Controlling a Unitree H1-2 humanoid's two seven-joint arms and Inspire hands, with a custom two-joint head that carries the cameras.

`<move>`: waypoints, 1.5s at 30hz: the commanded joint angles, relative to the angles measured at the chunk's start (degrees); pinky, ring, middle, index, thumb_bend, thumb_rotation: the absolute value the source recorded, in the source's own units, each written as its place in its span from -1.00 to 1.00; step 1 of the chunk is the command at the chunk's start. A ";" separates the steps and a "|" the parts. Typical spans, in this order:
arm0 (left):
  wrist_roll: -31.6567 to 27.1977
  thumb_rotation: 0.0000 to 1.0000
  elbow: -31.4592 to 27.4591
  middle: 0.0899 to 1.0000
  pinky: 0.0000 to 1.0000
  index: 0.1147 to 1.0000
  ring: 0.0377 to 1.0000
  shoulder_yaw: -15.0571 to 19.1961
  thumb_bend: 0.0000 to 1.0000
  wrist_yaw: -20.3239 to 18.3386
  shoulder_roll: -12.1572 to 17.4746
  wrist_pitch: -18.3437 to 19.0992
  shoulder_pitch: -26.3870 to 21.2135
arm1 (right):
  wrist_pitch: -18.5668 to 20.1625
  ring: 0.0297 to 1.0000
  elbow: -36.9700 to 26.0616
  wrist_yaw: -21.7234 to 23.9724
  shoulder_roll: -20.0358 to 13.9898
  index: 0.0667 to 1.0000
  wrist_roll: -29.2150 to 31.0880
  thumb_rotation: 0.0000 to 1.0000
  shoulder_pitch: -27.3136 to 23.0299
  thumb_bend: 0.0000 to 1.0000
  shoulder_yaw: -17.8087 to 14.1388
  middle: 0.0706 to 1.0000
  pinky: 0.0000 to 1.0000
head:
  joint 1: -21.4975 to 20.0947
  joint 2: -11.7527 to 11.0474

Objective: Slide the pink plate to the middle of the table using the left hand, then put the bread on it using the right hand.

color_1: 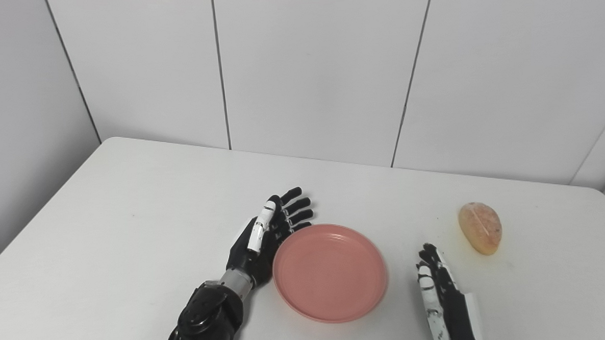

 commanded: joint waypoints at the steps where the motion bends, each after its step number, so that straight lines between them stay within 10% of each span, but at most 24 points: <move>1: -0.09 1.00 0.05 0.69 0.67 0.68 0.68 -0.53 -0.27 -0.07 -0.50 4.73 2.83 | 1.87 0.76 -1.89 -0.68 0.60 0.79 -1.92 1.00 -1.05 -0.49 0.70 0.77 0.73 | -0.18 0.15; 30: -1.64 1.00 1.24 0.72 0.73 0.70 0.72 3.15 -0.27 0.83 -2.20 1.81 4.05 | 8.45 0.75 -8.41 1.70 -3.53 0.77 -6.66 1.00 -5.14 -0.29 1.11 0.76 0.58 | -11.60 -0.38; 45: -4.21 1.00 4.76 0.77 0.80 0.74 0.77 5.38 -0.30 -1.95 -0.40 0.34 3.96 | 9.69 0.68 -10.39 -0.35 -6.49 0.75 -20.13 0.35 -13.80 0.02 1.64 0.71 0.59 | -21.37 -5.01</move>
